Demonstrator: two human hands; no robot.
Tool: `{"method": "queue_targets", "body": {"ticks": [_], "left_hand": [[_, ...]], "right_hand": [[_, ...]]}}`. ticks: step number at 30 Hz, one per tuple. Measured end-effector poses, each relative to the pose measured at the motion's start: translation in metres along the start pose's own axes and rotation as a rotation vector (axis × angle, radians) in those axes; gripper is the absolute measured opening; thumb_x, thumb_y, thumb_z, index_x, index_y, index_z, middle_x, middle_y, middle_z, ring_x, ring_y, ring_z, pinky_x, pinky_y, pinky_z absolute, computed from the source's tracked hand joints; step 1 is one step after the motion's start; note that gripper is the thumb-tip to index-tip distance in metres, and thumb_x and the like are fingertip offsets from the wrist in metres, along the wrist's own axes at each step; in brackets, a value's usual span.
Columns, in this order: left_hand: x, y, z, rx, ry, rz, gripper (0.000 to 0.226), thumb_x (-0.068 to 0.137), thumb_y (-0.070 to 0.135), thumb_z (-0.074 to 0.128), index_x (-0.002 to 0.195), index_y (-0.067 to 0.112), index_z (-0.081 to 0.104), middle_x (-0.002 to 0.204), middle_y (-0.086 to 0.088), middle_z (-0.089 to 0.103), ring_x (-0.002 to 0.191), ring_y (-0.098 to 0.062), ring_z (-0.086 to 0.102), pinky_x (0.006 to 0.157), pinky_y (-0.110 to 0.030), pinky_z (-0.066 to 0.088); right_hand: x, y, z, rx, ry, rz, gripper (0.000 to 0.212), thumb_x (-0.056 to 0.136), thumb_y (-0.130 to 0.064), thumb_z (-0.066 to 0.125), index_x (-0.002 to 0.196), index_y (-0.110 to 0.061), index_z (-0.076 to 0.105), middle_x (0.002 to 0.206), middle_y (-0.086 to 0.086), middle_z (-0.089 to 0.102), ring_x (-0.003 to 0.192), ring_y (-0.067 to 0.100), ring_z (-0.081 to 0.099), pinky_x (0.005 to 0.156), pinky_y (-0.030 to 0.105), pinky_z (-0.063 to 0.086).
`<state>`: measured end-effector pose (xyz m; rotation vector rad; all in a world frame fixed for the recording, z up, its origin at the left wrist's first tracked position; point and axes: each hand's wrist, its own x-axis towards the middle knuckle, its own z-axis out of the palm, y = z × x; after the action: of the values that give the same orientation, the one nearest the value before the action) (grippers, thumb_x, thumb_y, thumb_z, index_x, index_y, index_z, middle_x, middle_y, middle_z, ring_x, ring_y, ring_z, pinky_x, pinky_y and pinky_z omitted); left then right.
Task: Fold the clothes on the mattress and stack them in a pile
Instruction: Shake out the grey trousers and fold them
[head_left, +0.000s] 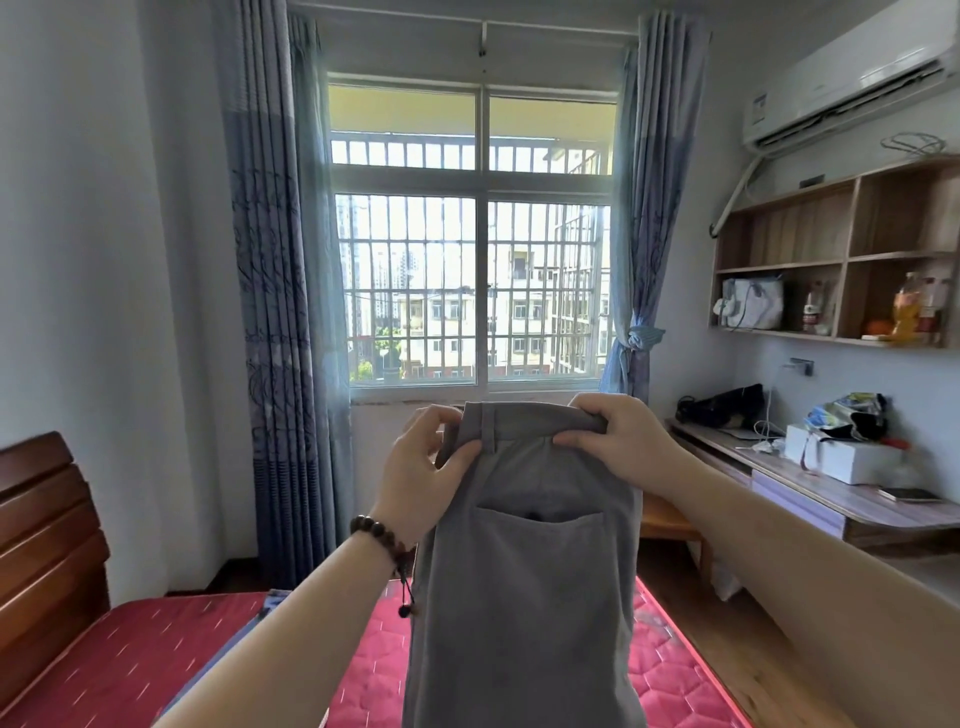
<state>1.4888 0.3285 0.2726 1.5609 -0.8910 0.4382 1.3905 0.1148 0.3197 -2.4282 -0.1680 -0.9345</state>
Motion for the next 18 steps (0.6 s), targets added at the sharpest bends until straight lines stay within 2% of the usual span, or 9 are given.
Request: {"method": "queue_targets", "body": {"ticks": [2, 6, 8, 10, 12, 15, 18], "left_hand": [[0.001, -0.002, 0.000, 0.061, -0.010, 0.040, 0.006, 0.087, 0.013, 0.066, 0.090, 0.016, 0.063, 0.092, -0.003, 0.064, 0.085, -0.021, 0.059, 0.080, -0.042, 0.051], [0.004, 0.002, 0.004, -0.030, -0.021, -0.077, 0.006, 0.090, 0.009, 0.061, 0.092, 0.010, 0.066, 0.092, -0.010, 0.068, 0.089, -0.031, 0.062, 0.085, -0.052, 0.051], [0.007, 0.007, 0.006, -0.110, -0.015, -0.146, 0.008, 0.090, 0.008, 0.061, 0.091, 0.008, 0.069, 0.092, -0.012, 0.070, 0.088, -0.027, 0.065, 0.086, -0.052, 0.052], [0.009, 0.012, 0.010, -0.193, -0.025, -0.192, 0.011, 0.091, 0.006, 0.059, 0.092, 0.007, 0.070, 0.093, -0.014, 0.071, 0.085, -0.022, 0.064, 0.088, -0.050, 0.053], [0.008, 0.017, 0.015, -0.268, -0.056, -0.229, 0.017, 0.091, 0.000, 0.055, 0.095, 0.006, 0.070, 0.094, -0.014, 0.071, 0.087, -0.021, 0.063, 0.087, -0.046, 0.053], [0.002, 0.021, 0.019, -0.364, -0.138, -0.275, 0.036, 0.088, -0.014, 0.043, 0.100, 0.009, 0.068, 0.090, -0.004, 0.071, 0.084, -0.015, 0.064, 0.079, -0.033, 0.056], [-0.005, 0.015, 0.017, -0.273, -0.158, -0.198, 0.026, 0.090, -0.009, 0.050, 0.101, 0.007, 0.068, 0.098, -0.004, 0.071, 0.086, -0.008, 0.063, 0.079, -0.025, 0.056]], "right_hand": [[0.001, -0.001, 0.002, -0.006, 0.038, -0.004, 0.039, 0.079, -0.021, 0.076, 0.065, 0.002, 0.048, 0.059, 0.004, 0.044, 0.060, 0.013, 0.039, 0.062, 0.032, 0.032], [-0.003, 0.000, 0.004, -0.038, 0.078, -0.022, 0.038, 0.078, -0.024, 0.078, 0.060, -0.011, 0.047, 0.059, -0.004, 0.045, 0.061, 0.011, 0.040, 0.063, 0.032, 0.034], [-0.005, 0.002, -0.003, -0.036, 0.046, -0.038, 0.030, 0.076, -0.025, 0.080, 0.063, -0.019, 0.054, 0.069, -0.003, 0.050, 0.071, 0.013, 0.047, 0.070, 0.030, 0.038], [-0.006, 0.005, -0.011, -0.041, 0.007, -0.031, 0.021, 0.075, -0.025, 0.081, 0.070, -0.015, 0.063, 0.081, 0.003, 0.054, 0.081, 0.014, 0.051, 0.077, 0.029, 0.040], [-0.006, 0.007, -0.013, -0.047, 0.030, -0.013, 0.023, 0.075, -0.022, 0.081, 0.070, -0.010, 0.062, 0.080, 0.004, 0.053, 0.079, 0.014, 0.051, 0.075, 0.028, 0.040], [-0.008, 0.008, -0.013, -0.016, 0.145, 0.013, 0.034, 0.075, -0.015, 0.080, 0.060, -0.009, 0.050, 0.070, 0.000, 0.045, 0.068, 0.010, 0.043, 0.065, 0.022, 0.033], [-0.011, 0.012, -0.015, 0.006, 0.207, 0.026, 0.031, 0.076, -0.013, 0.079, 0.061, -0.006, 0.053, 0.069, 0.003, 0.047, 0.068, 0.013, 0.046, 0.064, 0.018, 0.034]]}}
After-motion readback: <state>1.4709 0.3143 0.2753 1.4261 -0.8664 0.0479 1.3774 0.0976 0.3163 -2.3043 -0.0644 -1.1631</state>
